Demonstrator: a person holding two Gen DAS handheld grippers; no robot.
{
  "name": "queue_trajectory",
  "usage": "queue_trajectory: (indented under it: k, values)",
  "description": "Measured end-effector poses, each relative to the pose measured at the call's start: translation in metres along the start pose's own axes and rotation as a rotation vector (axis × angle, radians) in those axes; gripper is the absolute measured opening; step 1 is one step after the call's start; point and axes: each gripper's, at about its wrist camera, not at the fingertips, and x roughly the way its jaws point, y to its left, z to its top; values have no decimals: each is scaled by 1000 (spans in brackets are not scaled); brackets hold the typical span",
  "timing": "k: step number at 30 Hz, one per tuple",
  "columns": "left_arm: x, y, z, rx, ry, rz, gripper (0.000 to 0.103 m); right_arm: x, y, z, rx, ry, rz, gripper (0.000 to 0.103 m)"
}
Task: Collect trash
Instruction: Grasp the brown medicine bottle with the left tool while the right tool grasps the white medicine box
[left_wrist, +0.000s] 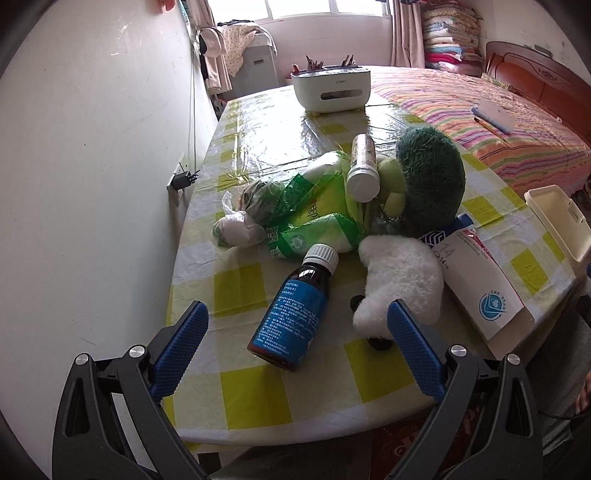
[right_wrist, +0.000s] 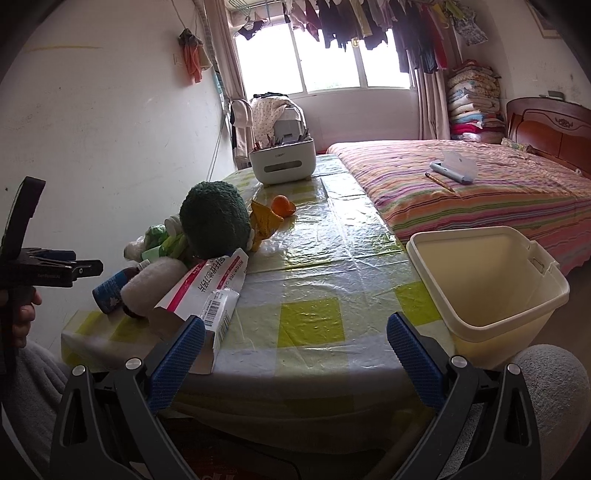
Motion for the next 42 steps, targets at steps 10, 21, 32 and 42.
queue_trajectory:
  k: [10,21,32,42]
  values:
    - [50,41,6,-100,152,-84,96,1,35,5,-83,10,64,96]
    - [78,34,9,-77,250,-145,88,23,40,19,-64,65,100,96]
    - [86,19,-4,-52,315,-137,65,95,76,36,-143,291,154,96]
    - [85,24,-2,-91,298,-124,56,136,87,30,-225,395,149,68]
